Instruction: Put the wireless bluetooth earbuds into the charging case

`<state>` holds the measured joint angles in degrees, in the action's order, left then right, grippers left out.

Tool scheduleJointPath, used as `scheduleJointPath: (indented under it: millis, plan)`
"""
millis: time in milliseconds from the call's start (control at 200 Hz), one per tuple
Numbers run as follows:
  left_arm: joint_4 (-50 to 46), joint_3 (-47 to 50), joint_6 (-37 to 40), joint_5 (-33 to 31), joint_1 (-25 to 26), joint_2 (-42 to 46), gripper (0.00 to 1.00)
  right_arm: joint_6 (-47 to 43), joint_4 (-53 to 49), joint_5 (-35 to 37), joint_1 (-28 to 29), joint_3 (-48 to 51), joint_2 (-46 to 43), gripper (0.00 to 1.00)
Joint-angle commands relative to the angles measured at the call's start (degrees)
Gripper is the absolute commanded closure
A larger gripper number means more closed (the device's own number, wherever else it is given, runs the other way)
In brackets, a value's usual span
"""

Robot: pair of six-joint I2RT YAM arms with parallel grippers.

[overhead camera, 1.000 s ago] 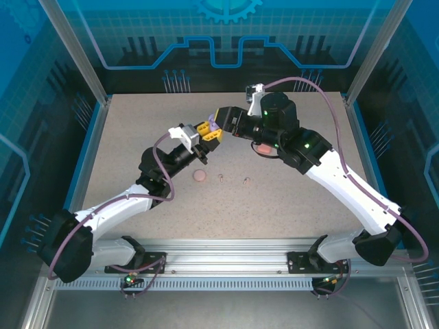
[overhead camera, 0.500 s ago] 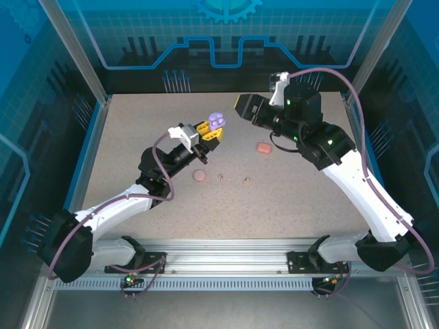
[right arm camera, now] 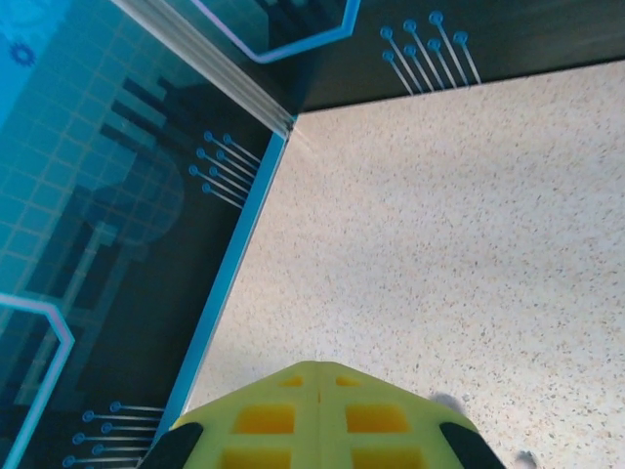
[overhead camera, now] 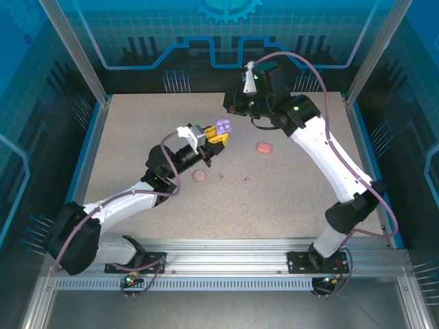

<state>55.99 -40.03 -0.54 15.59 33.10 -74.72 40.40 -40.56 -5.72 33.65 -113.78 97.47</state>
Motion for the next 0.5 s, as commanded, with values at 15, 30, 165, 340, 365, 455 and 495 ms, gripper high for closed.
scheduleJointPath:
  millis: [15,30,165,340,365,455,495]
  plan:
    - [0.6,-1.9,-1.4,2.2,0.4,-0.8,1.0,-2.1,-4.3,-4.4,-0.4,-5.2,2.7,1.0]
    - [0.6,-1.9,-1.4,2.1,0.5,-0.9,1.0,-2.2,-4.5,-4.6,-0.4,-5.5,3.0,1.0]
    - [0.7,-2.6,-1.1,1.4,0.4,-1.4,1.0,-3.0,-6.4,-6.0,0.1,-5.1,3.2,1.0]
    - [0.7,-3.6,-0.9,0.9,0.4,-2.3,1.0,-1.8,-4.1,-8.3,0.4,2.8,-2.0,1.0]
    - [0.7,-3.9,-0.9,0.8,0.4,-2.4,1.0,-1.4,-3.5,-8.8,0.3,4.1,-2.8,1.0]
    - [0.6,-4.3,-0.6,0.8,0.4,-2.7,1.0,-0.3,-2.1,-10.4,0.3,8.3,-5.8,1.0]
    - [0.6,-4.5,-0.5,0.7,0.4,-2.8,1.0,0.1,-1.5,-10.6,0.4,10.1,-7.4,1.0]
